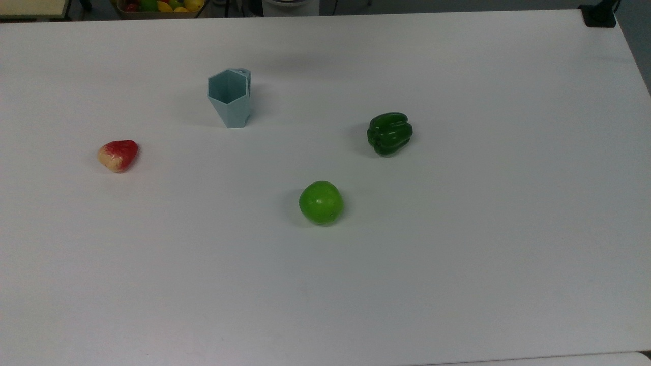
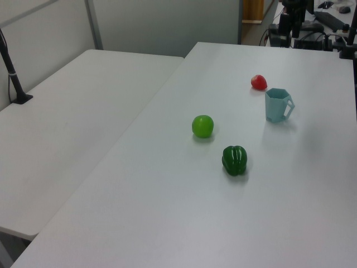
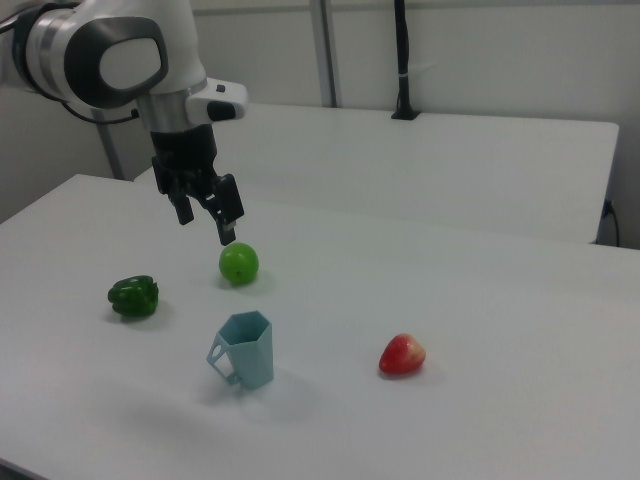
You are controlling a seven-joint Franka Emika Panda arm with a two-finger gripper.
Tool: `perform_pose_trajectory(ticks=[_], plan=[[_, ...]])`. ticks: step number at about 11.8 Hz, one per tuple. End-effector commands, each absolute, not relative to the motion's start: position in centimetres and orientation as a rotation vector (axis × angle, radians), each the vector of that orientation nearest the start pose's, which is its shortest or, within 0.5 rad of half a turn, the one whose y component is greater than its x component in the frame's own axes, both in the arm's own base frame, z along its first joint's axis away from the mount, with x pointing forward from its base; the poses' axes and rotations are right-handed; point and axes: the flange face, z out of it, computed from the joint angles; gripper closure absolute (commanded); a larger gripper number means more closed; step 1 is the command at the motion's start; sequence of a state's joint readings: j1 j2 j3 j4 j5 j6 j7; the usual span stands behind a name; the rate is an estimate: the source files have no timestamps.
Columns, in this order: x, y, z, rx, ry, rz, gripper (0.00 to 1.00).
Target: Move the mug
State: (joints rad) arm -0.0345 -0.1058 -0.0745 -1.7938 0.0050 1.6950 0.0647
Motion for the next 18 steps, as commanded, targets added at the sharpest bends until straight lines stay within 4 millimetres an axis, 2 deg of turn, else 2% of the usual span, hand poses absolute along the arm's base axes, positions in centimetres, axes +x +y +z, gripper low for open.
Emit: perform_pose_trajectory(ticks=[1, 5, 9, 11, 12, 18], plan=[[52.6, -5.9, 59.3, -3.129, 0.294, -0.002, 0.00], [52.6, -6.3, 60.0, -3.128, 0.304, -0.021, 0.00], [52.1, -7.9, 60.4, -3.120, 0.361, -0.024, 0.00], [52.3, -7.8, 60.2, -3.114, 0.411, -0.019, 0.00], [52.6, -7.7, 61.0, -3.113, 0.421, -0.045, 0.00], [52.9, -6.8, 59.9, -3.101, 0.517, 0.012, 0.00]])
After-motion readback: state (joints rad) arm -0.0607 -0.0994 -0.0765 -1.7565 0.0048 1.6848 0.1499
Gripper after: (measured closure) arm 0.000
